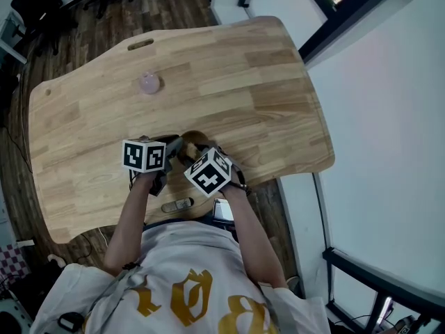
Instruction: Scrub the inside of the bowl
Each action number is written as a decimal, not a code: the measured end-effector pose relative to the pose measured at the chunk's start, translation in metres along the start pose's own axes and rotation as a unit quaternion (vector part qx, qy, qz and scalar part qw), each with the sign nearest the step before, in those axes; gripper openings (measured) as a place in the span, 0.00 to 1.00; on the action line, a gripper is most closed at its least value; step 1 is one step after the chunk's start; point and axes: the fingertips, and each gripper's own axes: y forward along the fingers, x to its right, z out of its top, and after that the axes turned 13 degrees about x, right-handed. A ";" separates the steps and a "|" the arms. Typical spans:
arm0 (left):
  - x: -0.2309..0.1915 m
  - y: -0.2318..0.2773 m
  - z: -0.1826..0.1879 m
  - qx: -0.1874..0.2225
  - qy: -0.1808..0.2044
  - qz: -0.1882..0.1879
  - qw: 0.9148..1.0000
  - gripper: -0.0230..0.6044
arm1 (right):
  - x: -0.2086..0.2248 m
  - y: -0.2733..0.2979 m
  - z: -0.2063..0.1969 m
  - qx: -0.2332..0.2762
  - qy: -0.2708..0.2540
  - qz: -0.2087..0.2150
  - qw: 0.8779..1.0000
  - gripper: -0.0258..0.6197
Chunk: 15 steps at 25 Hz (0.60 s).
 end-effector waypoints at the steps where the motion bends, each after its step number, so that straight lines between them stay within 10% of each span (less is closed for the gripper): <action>1: -0.002 0.001 -0.002 0.000 -0.001 0.002 1.000 0.11 | -0.004 0.001 -0.005 -0.015 0.008 0.014 1.000 0.31; 10: 0.004 0.009 -0.007 -0.004 -0.011 -0.009 1.000 0.11 | 0.036 0.001 -0.024 -0.063 0.040 -0.076 0.994 0.31; 15: 0.005 0.017 -0.006 -0.002 -0.014 -0.009 1.000 0.11 | 0.037 0.005 -0.016 -0.038 0.000 -0.060 0.997 0.30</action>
